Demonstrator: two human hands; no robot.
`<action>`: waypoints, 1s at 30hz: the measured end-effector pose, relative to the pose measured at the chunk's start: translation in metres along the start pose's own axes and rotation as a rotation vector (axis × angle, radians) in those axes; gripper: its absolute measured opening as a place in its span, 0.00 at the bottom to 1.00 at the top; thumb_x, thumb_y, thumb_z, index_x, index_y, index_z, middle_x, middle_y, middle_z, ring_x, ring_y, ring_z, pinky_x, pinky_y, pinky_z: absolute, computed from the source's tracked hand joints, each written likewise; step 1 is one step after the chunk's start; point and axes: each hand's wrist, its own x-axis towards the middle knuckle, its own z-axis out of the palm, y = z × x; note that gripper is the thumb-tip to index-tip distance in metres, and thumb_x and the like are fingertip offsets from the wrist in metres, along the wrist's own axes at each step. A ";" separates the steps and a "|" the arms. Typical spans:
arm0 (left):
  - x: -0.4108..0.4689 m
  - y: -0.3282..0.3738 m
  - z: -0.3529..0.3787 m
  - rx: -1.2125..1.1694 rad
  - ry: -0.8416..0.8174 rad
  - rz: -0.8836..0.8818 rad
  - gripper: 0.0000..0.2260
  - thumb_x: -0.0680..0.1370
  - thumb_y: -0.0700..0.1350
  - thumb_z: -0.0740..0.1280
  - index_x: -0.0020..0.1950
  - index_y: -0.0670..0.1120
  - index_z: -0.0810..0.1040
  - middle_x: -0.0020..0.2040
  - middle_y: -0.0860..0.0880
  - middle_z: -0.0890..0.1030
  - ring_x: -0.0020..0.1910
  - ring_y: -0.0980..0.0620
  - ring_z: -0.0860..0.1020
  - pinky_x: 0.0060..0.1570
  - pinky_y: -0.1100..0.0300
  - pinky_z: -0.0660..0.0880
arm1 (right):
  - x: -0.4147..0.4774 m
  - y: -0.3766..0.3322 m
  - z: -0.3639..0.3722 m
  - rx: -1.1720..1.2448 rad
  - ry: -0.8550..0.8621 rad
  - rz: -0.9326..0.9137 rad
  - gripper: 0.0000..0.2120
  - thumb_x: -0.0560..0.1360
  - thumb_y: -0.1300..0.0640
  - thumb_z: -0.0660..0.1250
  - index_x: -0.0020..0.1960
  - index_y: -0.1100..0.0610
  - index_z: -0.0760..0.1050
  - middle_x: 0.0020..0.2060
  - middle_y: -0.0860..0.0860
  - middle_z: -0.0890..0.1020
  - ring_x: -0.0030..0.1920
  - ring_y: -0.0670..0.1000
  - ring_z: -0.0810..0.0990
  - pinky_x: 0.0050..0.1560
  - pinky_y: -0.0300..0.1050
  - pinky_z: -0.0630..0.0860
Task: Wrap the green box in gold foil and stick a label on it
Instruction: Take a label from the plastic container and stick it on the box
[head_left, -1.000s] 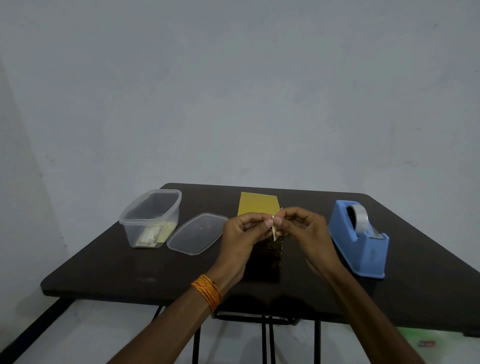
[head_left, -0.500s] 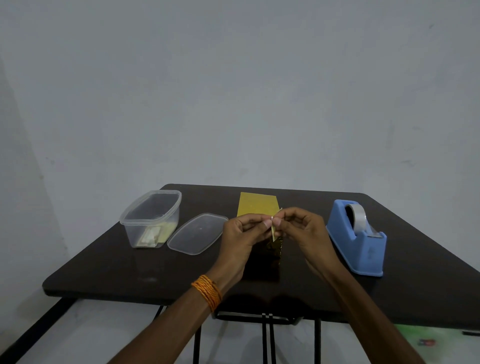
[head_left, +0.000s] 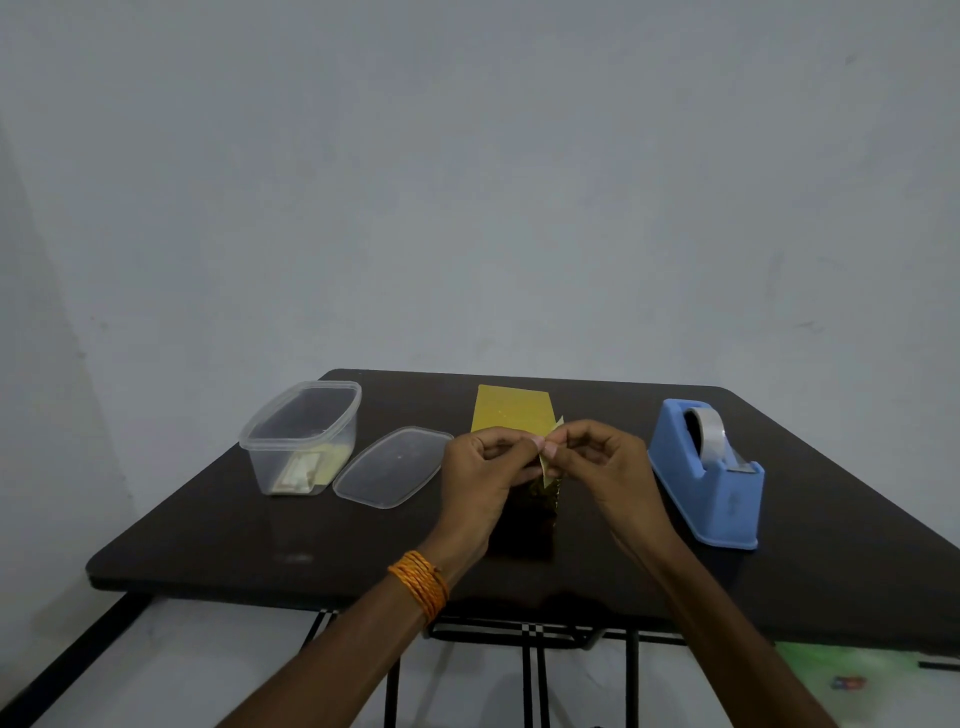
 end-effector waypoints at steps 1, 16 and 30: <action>0.000 0.000 0.000 0.001 0.001 0.002 0.06 0.76 0.38 0.72 0.47 0.34 0.84 0.43 0.40 0.85 0.45 0.47 0.85 0.47 0.56 0.82 | -0.001 0.000 0.000 -0.004 0.002 -0.006 0.02 0.75 0.67 0.71 0.47 0.66 0.81 0.39 0.59 0.84 0.37 0.51 0.83 0.42 0.39 0.81; -0.006 0.000 0.001 -0.084 -0.064 -0.024 0.08 0.77 0.38 0.71 0.50 0.33 0.82 0.48 0.37 0.85 0.51 0.41 0.84 0.53 0.54 0.82 | -0.005 -0.003 -0.004 0.006 0.014 -0.003 0.03 0.76 0.67 0.70 0.48 0.65 0.82 0.40 0.60 0.85 0.39 0.53 0.83 0.44 0.42 0.81; -0.008 0.001 0.006 -0.055 -0.030 0.021 0.05 0.78 0.37 0.69 0.46 0.36 0.83 0.47 0.38 0.84 0.49 0.44 0.84 0.50 0.57 0.81 | -0.013 -0.001 0.000 -0.200 0.090 -0.158 0.05 0.73 0.61 0.75 0.49 0.57 0.84 0.45 0.48 0.85 0.48 0.47 0.84 0.48 0.35 0.79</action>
